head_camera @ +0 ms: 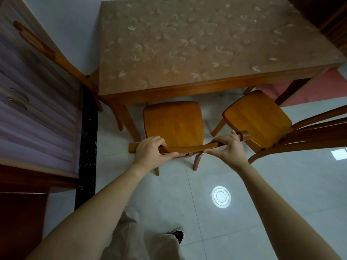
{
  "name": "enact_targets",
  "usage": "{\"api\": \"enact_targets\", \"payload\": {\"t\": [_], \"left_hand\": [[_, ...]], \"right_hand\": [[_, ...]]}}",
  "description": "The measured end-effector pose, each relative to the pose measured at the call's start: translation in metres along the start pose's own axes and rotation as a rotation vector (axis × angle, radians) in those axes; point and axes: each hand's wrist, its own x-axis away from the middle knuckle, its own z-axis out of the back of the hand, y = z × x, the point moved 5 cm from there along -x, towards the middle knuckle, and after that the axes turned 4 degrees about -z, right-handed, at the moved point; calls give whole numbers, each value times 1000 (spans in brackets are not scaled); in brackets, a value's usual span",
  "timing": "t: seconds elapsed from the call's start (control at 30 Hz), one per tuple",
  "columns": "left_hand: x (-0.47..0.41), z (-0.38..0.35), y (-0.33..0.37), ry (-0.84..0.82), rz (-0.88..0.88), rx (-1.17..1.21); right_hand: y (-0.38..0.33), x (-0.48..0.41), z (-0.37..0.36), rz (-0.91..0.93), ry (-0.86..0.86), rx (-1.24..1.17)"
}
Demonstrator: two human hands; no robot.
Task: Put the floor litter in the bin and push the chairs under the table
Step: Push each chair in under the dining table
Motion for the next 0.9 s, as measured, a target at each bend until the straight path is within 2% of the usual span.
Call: {"api": "enact_targets", "payload": {"t": [0.23,0.9], "left_hand": [[-15,-6,-8,47,-25,-35],[-98,-4,-28,101,-61,-38]], "right_hand": [[6,-15,-3,16,47,-45],[5,-104,4,-21,10,-12]]}}
